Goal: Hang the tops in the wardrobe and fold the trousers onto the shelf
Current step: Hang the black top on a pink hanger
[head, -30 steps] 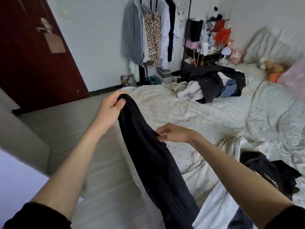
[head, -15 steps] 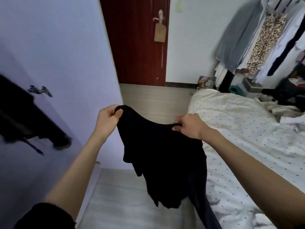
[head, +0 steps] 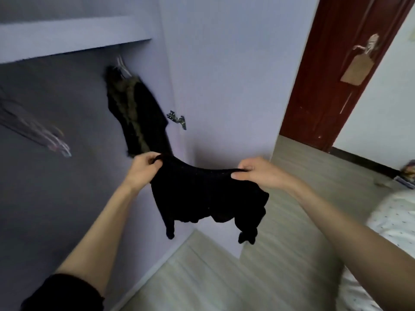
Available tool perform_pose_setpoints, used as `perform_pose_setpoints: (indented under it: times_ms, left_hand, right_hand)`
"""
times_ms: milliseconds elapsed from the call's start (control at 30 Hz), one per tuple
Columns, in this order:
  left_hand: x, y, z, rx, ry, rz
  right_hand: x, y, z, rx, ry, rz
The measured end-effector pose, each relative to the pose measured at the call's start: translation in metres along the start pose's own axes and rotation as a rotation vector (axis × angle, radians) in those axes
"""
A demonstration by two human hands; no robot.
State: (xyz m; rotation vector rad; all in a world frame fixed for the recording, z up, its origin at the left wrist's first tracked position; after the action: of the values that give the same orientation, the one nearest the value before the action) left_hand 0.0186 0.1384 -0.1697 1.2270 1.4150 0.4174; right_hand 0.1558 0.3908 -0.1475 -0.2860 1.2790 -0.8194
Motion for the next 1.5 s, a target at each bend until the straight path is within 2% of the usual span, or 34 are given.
perform_pose_setpoints:
  times_ms: [200, 367, 467, 600, 633, 767, 833, 900, 967, 1033, 1167, 1333, 1433, 1500]
  left_hand:
    - [-0.044, -0.016, 0.001, -0.113, 0.130, 0.056]
    - [-0.080, -0.036, 0.017, -0.205, 0.188, 0.024]
    - [-0.096, -0.045, 0.025, -0.316, 0.211, -0.016]
    - [-0.115, -0.058, 0.032, -0.501, 0.260, 0.122]
    - [-0.121, -0.066, 0.033, -0.548, 0.254, 0.105]
    - [-0.145, -0.089, 0.025, -0.578, 0.105, -0.370]
    - [-0.161, -0.100, 0.014, -0.578, 0.100, -0.486]
    - [-0.180, -0.112, 0.010, -0.550, 0.051, -0.466]
    - [-0.195, -0.125, 0.010, -0.501, -0.010, -0.350]
    - [-0.204, -0.130, 0.010, -0.499, -0.002, -0.293]
    - [-0.218, -0.140, -0.001, -0.504, 0.143, -0.421]
    - [-0.231, -0.132, -0.014, -0.465, 0.424, -0.588]
    - [-0.236, -0.123, -0.016, -0.476, 0.547, -0.655]
    - [-0.241, -0.117, -0.012, -0.459, 0.651, -0.631]
  right_hand:
    - [-0.011, -0.052, -0.062, -0.120, -0.101, 0.029]
    - [0.002, -0.101, -0.113, -0.179, -0.261, 0.190]
    - [0.018, -0.129, -0.135, -0.231, -0.304, 0.224]
    - [0.042, -0.168, -0.163, -0.313, -0.300, 0.206]
    - [0.049, -0.178, -0.169, -0.329, -0.309, 0.221]
    - [0.073, -0.208, -0.196, -0.337, -0.341, 0.254]
    - [0.084, -0.226, -0.213, -0.327, -0.331, 0.282]
    - [0.092, -0.241, -0.229, -0.326, -0.289, 0.311]
    - [0.098, -0.250, -0.242, -0.354, -0.225, 0.348]
    - [0.104, -0.254, -0.253, -0.386, -0.168, 0.433]
    - [0.114, -0.258, -0.272, -0.410, -0.107, 0.576]
    - [0.116, -0.274, -0.293, -0.568, 0.192, 0.621]
    - [0.111, -0.285, -0.306, -0.597, 0.229, 0.686]
    - [0.103, -0.285, -0.316, -0.542, 0.207, 0.693]
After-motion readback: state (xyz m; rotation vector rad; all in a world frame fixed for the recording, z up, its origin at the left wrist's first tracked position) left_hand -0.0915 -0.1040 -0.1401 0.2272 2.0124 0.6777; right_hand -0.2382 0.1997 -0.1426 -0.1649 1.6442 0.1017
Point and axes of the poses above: each hand's wrist, its own z-axis away from the middle knuckle, its own x-axis out of the palm, y = z × x, the point moved 1 cm from there along -z, towards the middle knuckle, and after that the axes turned 13 degrees about x, right-handed, at the moved point
